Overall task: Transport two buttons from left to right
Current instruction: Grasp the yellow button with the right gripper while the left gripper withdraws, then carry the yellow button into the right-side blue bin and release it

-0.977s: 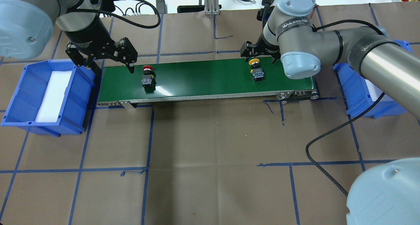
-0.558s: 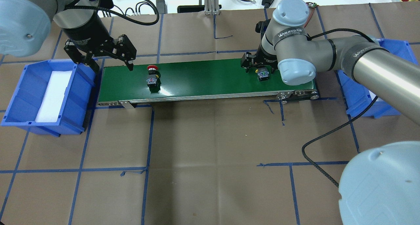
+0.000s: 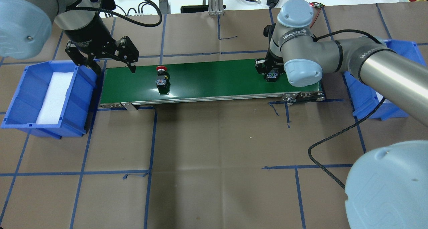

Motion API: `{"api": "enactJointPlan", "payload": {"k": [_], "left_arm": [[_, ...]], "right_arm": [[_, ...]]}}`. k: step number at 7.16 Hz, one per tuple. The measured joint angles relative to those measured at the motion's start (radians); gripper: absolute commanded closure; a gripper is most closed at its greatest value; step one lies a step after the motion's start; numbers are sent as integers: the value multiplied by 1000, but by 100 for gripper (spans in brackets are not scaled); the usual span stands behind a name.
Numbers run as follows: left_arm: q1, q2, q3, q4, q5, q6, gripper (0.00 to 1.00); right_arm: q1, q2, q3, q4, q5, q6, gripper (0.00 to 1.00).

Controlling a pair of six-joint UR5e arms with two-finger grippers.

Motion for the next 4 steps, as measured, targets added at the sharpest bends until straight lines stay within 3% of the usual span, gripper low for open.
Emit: {"api": "enactJointPlan", "payload": {"k": [2, 4], "left_arm": [[0, 7, -11, 5, 0, 0, 0], [0, 10, -15, 7, 0, 0, 0]], "right_arm": [[-43, -66, -9, 44, -2, -35, 96], [-185, -177, -36, 139, 3, -141, 96]]}}
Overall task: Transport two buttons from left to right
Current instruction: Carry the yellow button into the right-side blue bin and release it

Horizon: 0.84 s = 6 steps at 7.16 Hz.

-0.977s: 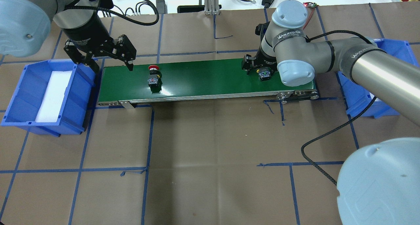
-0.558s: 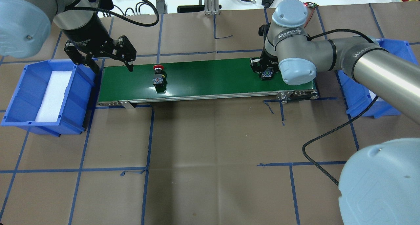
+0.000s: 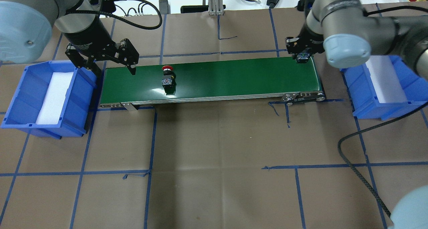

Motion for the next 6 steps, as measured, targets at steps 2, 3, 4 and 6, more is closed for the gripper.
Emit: {"api": "enactJointPlan", "payload": {"k": [2, 3, 4, 6], "left_arm": [[0, 2, -1, 0, 0, -2, 0], [0, 2, -2, 0, 0, -3, 0], [-1, 1, -2, 0, 0, -3, 0], [-2, 2, -3, 0, 0, -3, 0]], "right_arm": [[-216, -51, -15, 54, 4, -252, 96], [-308, -54, -12, 57, 5, -361, 96], [-375, -49, 6, 55, 7, -419, 96], [-429, -38, 101, 2, 10, -451, 96]]}}
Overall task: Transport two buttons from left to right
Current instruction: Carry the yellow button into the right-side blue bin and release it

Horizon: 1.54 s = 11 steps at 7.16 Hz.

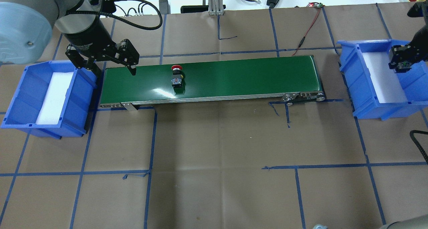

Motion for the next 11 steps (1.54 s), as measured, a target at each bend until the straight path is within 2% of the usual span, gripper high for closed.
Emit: {"api": "enactJointPlan", "payload": {"k": [2, 5, 6, 7, 8, 9, 11], "left_arm": [[0, 1, 0, 0, 0, 0, 0], [0, 0, -1, 0, 0, 1, 0], [0, -1, -1, 0, 0, 1, 0], [0, -1, -1, 0, 0, 1, 0], [0, -1, 0, 0, 0, 0, 0], [0, 0, 0, 0, 0, 1, 0], [0, 0, 0, 0, 0, 0, 0]], "right_arm": [[-16, 11, 89, -79, -3, -23, 96], [-44, 86, 119, -133, -9, -71, 96], [-47, 107, 127, -146, -8, -79, 92], [-47, 117, 137, -151, -10, -80, 42], [-48, 121, 143, -153, -12, -79, 5], [-48, 122, 145, -154, -9, -76, 0], [-48, 123, 142, -154, 0, -70, 0]]}}
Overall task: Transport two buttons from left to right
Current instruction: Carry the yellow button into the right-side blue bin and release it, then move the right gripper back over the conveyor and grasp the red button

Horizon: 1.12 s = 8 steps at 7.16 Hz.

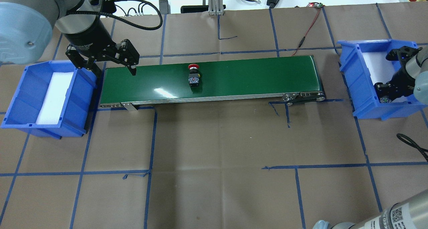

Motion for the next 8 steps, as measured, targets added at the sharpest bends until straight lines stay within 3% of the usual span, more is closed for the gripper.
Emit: {"api": "enactJointPlan", "payload": {"k": [3, 5, 8], "left_arm": [[0, 0, 1, 0, 0, -1, 0], [0, 0, 2, 0, 0, -1, 0], [0, 0, 2, 0, 0, -3, 0]], "right_arm": [[3, -26, -45, 4, 6, 5, 0], [16, -111, -95, 27, -3, 30, 0], [136, -260, -137, 195, 1, 239, 0]]}}
